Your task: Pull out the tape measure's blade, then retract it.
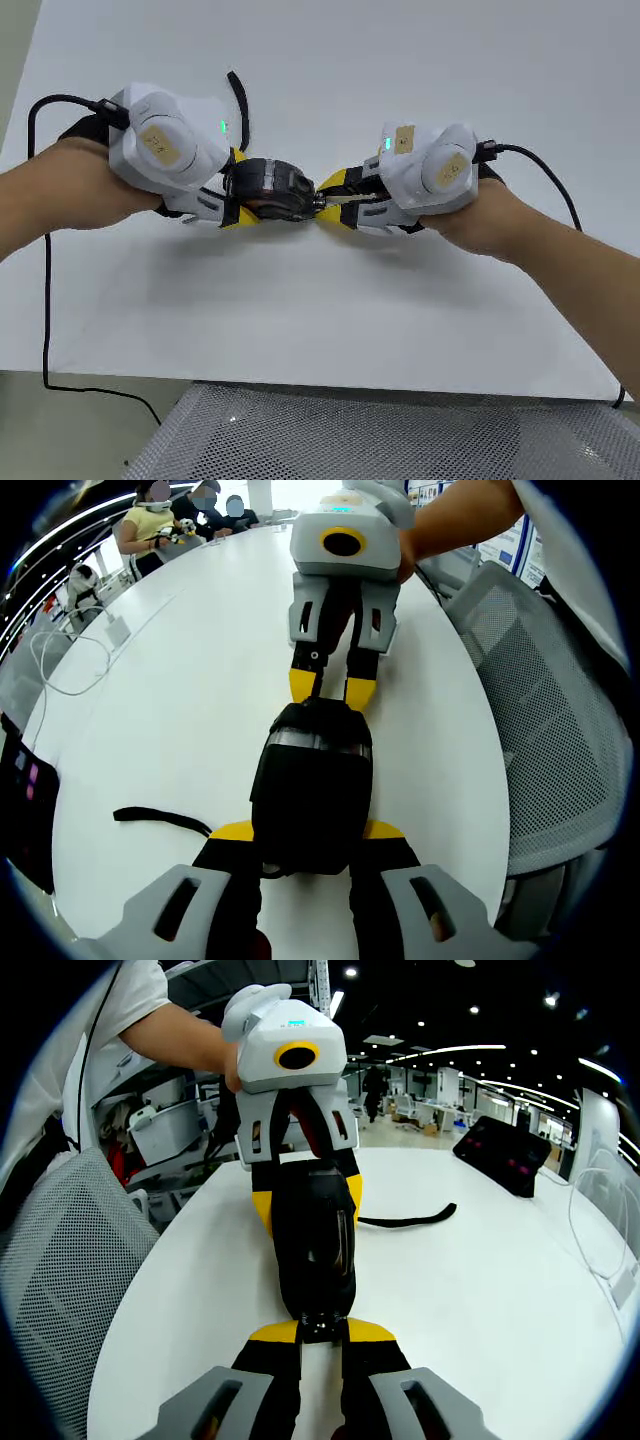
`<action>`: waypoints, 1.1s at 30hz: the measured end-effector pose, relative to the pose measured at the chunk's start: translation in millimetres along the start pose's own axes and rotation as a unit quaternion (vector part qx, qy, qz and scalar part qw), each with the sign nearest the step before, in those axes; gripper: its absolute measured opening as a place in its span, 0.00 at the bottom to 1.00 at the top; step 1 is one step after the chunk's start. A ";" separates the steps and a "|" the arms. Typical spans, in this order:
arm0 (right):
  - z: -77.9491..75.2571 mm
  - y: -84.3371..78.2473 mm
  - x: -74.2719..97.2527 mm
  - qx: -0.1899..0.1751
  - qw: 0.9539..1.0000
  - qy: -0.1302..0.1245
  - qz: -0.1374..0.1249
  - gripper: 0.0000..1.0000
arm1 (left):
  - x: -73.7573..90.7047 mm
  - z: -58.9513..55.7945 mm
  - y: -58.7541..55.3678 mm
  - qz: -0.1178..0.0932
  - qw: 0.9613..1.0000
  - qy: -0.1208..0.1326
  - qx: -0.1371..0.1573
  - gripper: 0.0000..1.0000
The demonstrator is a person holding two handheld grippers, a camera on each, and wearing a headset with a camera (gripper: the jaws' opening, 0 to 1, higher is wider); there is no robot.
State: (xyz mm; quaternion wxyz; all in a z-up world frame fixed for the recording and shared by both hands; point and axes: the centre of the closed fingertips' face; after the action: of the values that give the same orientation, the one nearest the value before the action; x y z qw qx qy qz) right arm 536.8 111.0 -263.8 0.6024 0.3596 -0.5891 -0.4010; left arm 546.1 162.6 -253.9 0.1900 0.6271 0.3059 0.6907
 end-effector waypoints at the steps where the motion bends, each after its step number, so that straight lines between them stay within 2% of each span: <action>1: -0.2 0.0 0.1 0.001 1.000 -0.001 0.000 0.11 | -0.1 0.1 -0.1 0.000 1.000 0.000 0.000 0.29; 6: -0.7 0.5 0.5 -0.004 1.000 -0.004 0.001 0.10 | -0.1 0.3 -1.3 0.012 1.000 0.001 -0.003 0.28; 12: -0.5 0.5 2.2 -0.005 1.000 -0.010 0.008 0.08 | 0.4 -0.4 -1.8 0.005 1.000 0.000 -0.002 0.28; 20: -0.2 -0.8 3.9 -0.004 1.000 -0.014 0.008 0.08 | 0.0 -0.4 -2.0 0.008 1.000 -0.003 -0.007 0.28; 33: -2.3 -5.5 15.5 -0.013 1.000 -0.021 0.010 0.08 | 0.3 0.5 -2.2 0.007 1.000 -0.003 -0.006 0.28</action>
State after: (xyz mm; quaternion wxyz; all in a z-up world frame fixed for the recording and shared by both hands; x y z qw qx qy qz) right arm 538.5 94.6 -262.4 0.5983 0.3377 -0.5998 -0.4101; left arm 546.3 164.5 -255.1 0.1902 0.6297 0.2968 0.6923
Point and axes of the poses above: the centre of the closed fingertips' face, and the gripper's own axes: x roughly backward along the fingers, z roughly to its left, y roughly out of its top, and after that the axes turned 10 degrees about -z, right-handed
